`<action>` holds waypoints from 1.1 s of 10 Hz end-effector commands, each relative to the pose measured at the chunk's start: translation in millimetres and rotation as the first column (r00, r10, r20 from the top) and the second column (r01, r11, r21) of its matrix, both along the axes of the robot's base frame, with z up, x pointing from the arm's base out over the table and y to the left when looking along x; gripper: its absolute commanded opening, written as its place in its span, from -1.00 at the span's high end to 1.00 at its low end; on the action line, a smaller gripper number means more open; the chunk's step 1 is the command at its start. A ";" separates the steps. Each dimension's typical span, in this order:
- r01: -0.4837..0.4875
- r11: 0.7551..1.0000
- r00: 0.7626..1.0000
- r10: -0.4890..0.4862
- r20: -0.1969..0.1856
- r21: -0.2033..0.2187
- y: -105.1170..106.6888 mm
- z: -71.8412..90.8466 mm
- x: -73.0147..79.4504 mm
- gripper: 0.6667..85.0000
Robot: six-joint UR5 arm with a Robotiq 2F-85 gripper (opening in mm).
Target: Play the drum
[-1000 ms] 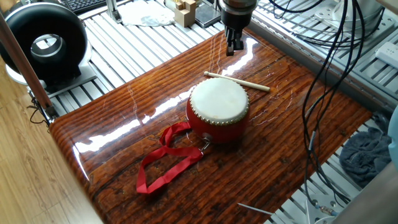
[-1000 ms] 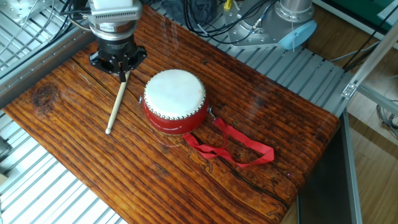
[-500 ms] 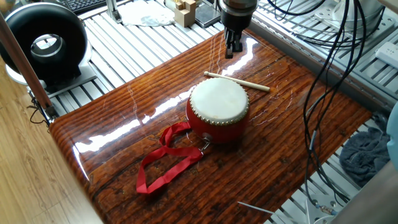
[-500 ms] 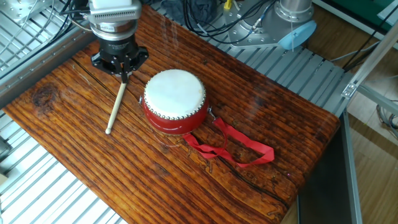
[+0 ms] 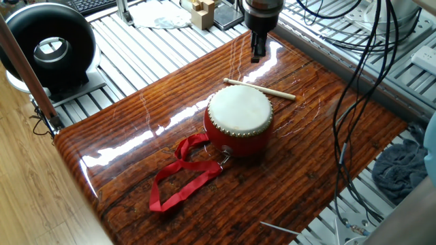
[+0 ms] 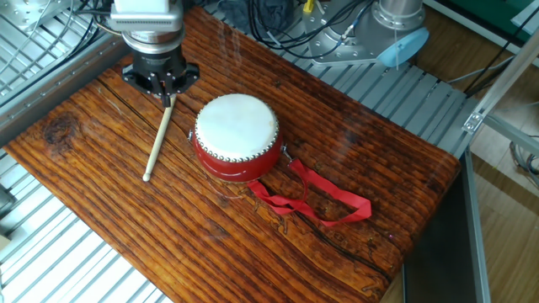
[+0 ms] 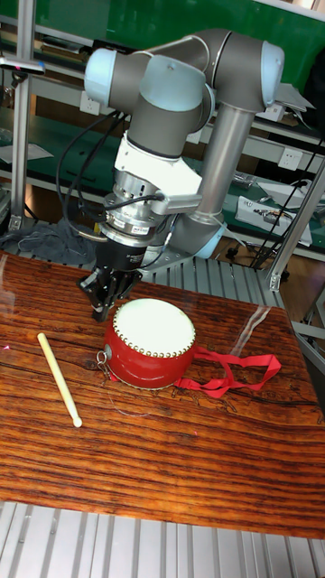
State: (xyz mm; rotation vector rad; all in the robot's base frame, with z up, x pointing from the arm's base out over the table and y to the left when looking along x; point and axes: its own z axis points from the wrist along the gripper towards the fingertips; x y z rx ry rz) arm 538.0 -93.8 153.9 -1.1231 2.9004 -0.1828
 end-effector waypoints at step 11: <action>-0.113 0.993 0.993 0.114 -0.038 0.031 -46.4 -58.0 -3.0 0.53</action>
